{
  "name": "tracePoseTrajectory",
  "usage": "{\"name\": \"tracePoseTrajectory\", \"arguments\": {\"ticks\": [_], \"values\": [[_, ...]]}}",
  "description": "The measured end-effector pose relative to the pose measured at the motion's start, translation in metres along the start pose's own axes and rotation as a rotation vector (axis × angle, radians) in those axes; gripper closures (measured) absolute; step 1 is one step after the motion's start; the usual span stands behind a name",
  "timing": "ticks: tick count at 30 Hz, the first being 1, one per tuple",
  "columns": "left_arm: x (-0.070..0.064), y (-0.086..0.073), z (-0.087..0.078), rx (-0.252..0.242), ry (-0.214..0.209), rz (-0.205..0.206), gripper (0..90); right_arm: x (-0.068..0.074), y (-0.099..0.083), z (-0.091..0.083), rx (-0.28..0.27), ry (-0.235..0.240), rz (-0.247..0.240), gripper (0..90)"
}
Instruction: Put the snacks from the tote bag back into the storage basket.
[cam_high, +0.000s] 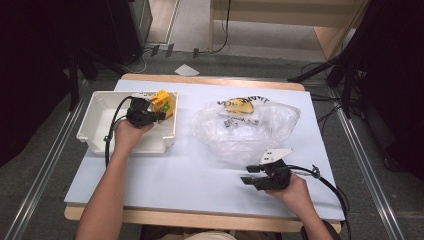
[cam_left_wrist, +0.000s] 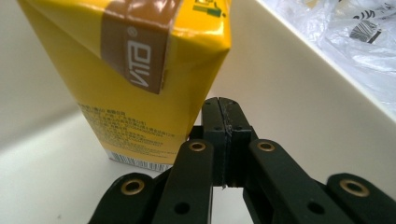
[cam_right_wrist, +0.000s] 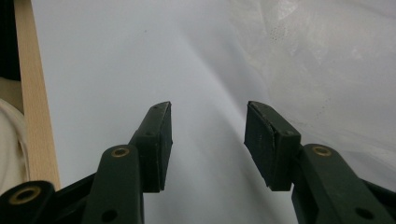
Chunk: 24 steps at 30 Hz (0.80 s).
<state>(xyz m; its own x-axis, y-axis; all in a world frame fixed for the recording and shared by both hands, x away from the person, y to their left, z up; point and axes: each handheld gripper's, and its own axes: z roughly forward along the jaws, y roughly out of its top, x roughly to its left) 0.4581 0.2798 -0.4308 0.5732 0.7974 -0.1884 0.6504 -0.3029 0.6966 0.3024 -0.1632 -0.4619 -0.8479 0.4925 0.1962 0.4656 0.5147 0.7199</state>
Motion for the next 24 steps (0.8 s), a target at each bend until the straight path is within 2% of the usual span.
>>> {"name": "tracePoseTrajectory", "arguments": {"ticks": [24], "values": [[0.024, -0.009, -0.006, -0.016, 0.030, -0.085, 90.0, 0.000, 0.000, 0.001, 0.009, 0.003, -0.004, 53.0]]}}
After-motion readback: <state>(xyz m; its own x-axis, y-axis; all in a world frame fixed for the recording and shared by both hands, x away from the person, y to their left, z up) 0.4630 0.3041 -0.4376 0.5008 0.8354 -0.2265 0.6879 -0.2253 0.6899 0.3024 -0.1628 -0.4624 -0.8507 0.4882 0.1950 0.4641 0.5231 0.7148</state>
